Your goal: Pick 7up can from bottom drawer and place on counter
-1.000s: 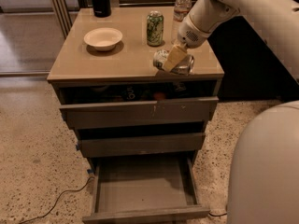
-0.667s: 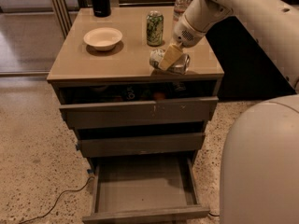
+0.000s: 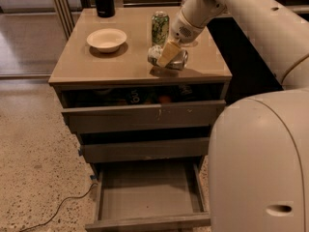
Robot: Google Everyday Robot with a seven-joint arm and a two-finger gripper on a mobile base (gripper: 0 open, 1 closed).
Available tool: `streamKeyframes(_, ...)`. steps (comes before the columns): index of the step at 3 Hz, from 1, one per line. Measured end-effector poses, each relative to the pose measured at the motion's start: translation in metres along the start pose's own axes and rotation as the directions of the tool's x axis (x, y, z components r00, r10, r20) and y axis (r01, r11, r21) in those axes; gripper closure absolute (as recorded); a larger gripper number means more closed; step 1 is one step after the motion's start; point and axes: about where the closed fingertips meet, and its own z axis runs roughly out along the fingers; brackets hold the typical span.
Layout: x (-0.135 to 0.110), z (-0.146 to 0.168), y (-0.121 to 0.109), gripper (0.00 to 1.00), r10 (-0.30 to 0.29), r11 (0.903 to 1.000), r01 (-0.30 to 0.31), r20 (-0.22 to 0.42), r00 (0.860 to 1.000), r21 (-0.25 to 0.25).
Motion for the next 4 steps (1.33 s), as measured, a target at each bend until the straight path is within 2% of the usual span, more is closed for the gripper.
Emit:
streamKeyframes(2,-0.012,0.015,-0.018,1.0,-0.037,0.9984,0.035,0.03,0.999,0.045)
streamKeyframes(3,-0.014,0.04,-0.038,1.0,-0.03,0.996,0.028,0.022,0.999,0.085)
streamKeyframes(4,-0.013,0.043,-0.042,1.0,-0.033,0.9953,0.032,0.014,0.999,0.091)
